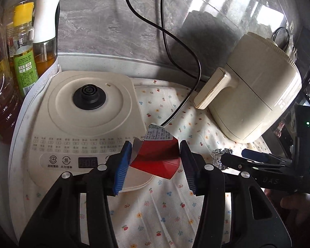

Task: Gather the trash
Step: 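Grasp the red paper carton with the left tool while right tool grasps the foil ball, then carry carton and foil ball over the bucket and open both tools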

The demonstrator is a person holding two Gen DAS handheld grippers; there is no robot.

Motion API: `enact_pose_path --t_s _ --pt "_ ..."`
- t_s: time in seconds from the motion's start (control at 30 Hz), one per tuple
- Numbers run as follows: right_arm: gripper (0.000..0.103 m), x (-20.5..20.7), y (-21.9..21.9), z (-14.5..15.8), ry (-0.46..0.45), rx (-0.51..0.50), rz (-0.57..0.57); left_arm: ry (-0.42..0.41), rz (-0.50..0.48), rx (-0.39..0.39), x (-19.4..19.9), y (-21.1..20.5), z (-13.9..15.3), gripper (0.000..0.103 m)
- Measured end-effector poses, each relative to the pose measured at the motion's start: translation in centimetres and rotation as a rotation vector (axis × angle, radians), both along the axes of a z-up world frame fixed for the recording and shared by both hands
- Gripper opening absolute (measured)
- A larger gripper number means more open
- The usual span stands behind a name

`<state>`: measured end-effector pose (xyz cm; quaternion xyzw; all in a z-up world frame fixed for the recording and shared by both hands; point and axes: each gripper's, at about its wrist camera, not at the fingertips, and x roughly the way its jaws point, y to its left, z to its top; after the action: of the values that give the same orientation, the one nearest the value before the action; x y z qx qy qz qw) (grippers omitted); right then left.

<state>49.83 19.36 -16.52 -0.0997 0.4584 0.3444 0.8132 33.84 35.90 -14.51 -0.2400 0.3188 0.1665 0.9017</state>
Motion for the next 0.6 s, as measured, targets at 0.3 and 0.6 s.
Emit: enact_pose_path --t_s 0.3,0.6 --pt "0.043 -1.7 -2.4 1.0 0.021 0.042 0.056 -0.008 0.015 0.029 -1.0 -1.5 1.9 0.048" --pt "0.042 -4.5 -9.7 3.9 -0.029 0.129 0.016 -0.025 -0.061 0.068 -1.2 -7.8 4.2 0.048"
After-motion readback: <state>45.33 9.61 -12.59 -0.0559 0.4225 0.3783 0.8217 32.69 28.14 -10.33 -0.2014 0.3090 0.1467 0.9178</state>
